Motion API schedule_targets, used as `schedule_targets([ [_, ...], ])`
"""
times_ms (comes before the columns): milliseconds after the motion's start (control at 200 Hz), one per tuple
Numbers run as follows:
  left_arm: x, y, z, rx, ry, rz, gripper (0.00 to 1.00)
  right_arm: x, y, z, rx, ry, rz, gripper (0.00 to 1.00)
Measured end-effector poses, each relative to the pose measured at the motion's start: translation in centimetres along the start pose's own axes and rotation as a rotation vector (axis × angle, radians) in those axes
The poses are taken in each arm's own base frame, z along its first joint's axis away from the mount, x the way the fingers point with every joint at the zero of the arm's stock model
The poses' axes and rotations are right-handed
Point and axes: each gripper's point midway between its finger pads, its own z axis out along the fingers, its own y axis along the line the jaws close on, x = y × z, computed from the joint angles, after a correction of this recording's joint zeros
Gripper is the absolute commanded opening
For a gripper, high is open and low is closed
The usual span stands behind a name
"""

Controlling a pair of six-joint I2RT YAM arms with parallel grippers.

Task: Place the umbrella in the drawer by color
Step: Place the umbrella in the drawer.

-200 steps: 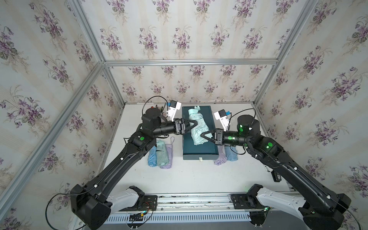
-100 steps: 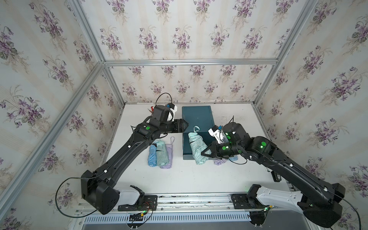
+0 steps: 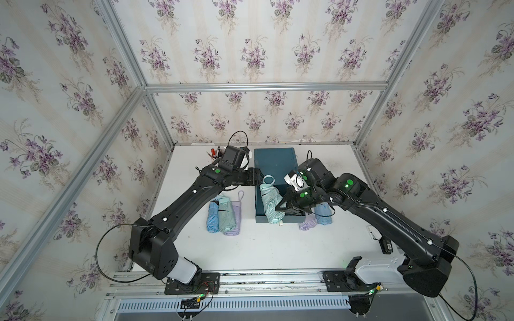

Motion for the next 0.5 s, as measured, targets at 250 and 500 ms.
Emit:
schedule_targets([
  [250, 0.0, 0.0, 0.0, 0.006, -0.016, 0.016, 0.80, -0.9, -1.0, 0.6, 0.024, 0.027, 0.043, 0.00],
  [500, 0.0, 0.0, 0.0, 0.009, -0.016, 0.029, 0.75, -1.9, -1.3, 1.1, 0.020, 0.031, 0.061, 0.00],
])
